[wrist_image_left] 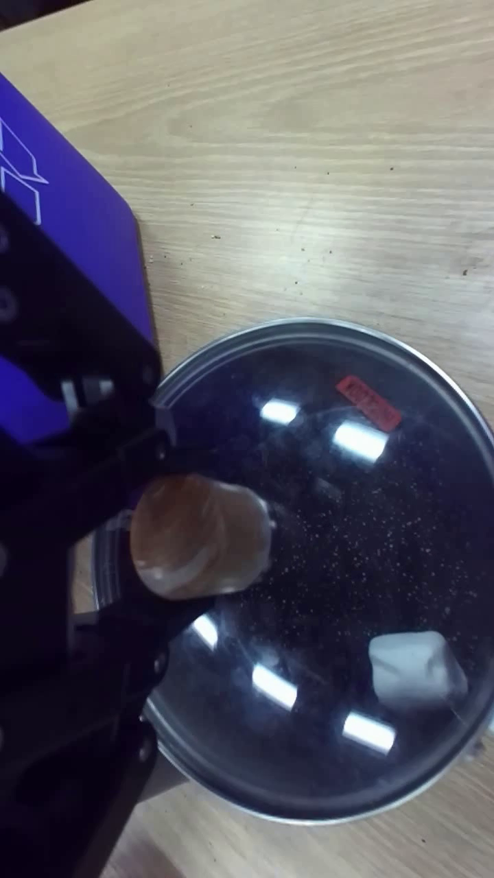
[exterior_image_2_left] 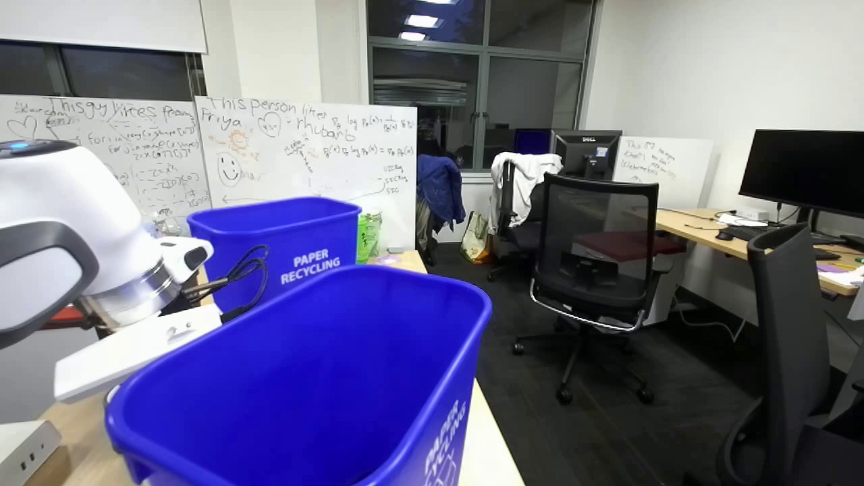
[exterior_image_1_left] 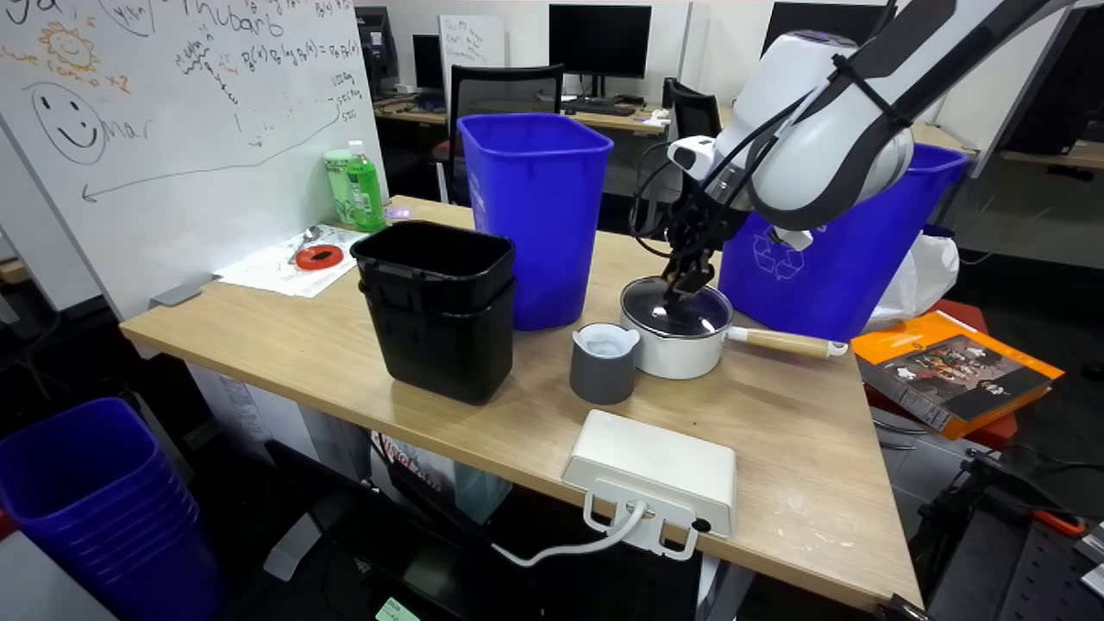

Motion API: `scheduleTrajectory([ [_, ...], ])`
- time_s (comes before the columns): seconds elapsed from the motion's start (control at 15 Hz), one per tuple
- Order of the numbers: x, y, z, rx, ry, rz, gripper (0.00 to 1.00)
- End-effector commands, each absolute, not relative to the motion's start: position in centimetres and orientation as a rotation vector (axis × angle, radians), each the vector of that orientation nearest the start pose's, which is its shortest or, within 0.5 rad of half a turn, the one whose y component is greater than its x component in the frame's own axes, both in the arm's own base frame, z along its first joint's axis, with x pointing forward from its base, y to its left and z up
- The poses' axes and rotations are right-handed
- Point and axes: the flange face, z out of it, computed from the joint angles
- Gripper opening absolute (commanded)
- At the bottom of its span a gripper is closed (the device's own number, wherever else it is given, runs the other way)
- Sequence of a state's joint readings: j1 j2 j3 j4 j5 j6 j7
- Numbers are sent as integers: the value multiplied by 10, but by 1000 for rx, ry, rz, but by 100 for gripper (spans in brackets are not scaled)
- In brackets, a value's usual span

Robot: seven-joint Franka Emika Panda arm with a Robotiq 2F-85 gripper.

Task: Uncover the white pot

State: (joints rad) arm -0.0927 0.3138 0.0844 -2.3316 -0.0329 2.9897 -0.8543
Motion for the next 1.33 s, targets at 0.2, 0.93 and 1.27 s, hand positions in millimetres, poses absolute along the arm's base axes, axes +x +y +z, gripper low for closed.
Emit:
scheduleTrajectory([
  [0.2, 556, -2, 243, -2931, -1356, -530, 31],
  [0.93, 576, 4, 313, -2947, -1144, -546, 15],
  [1.27, 557, 17, 359, -2972, -1023, -439, 15],
])
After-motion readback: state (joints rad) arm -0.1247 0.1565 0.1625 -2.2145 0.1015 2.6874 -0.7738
